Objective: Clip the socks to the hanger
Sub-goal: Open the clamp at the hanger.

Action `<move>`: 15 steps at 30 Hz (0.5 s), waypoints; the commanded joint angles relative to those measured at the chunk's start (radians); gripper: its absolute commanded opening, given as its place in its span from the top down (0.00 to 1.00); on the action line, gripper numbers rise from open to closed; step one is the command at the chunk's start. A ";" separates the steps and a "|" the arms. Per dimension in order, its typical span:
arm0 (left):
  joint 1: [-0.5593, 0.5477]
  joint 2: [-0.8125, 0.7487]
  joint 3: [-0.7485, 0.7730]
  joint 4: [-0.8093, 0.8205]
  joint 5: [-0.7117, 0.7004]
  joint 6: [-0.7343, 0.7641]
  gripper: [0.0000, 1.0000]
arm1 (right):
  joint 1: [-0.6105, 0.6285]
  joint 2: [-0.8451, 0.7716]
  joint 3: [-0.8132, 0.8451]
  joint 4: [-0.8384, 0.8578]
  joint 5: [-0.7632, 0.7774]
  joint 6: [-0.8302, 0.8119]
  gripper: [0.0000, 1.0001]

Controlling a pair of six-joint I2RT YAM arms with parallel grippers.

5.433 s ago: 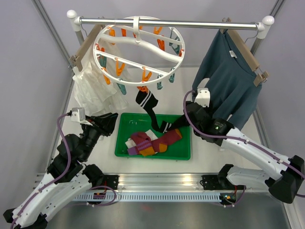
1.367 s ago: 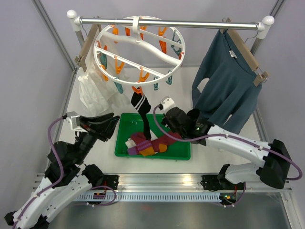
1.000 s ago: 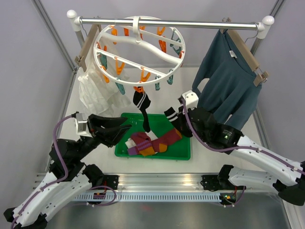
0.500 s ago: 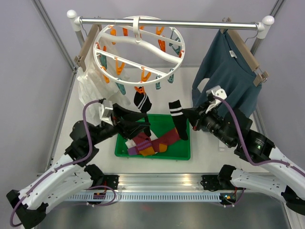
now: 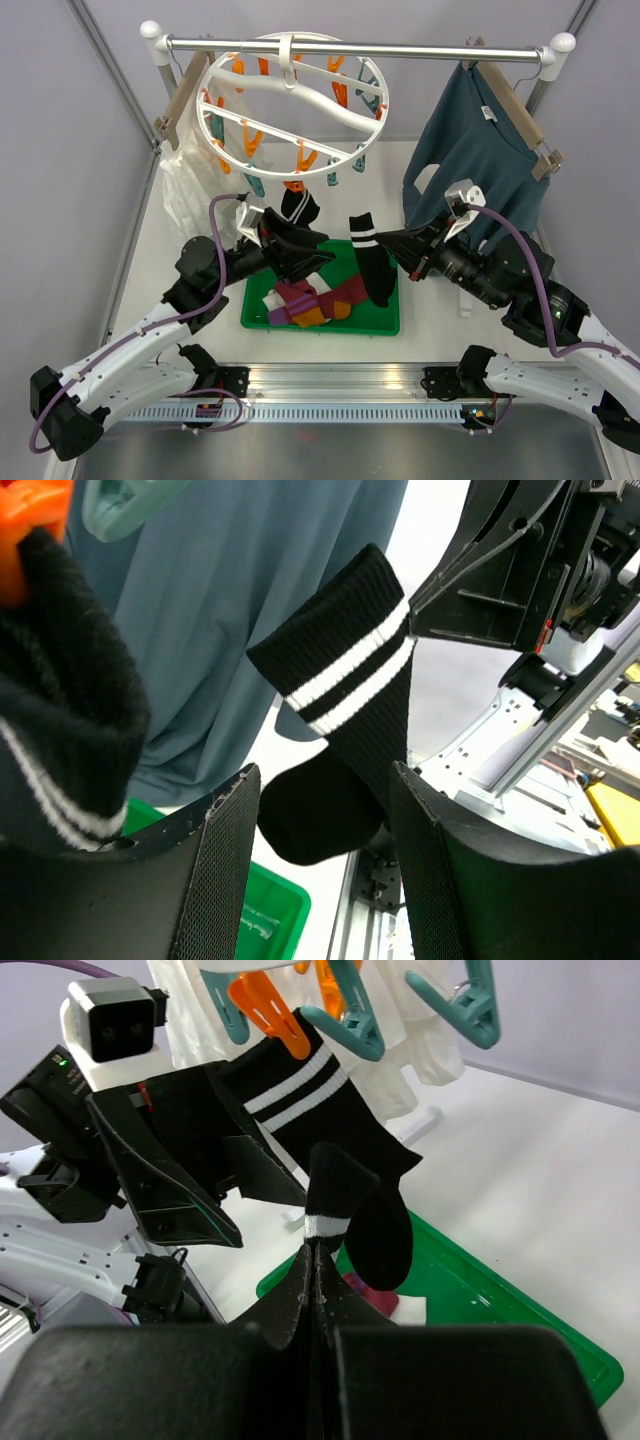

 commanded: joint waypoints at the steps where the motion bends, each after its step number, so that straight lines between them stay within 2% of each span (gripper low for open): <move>1: -0.011 0.018 0.028 0.089 0.021 -0.060 0.39 | -0.003 0.009 0.043 0.068 -0.054 0.028 1.00; 15: -0.028 0.077 0.040 0.212 0.069 -0.132 0.37 | -0.003 0.020 0.061 0.102 -0.127 0.049 1.00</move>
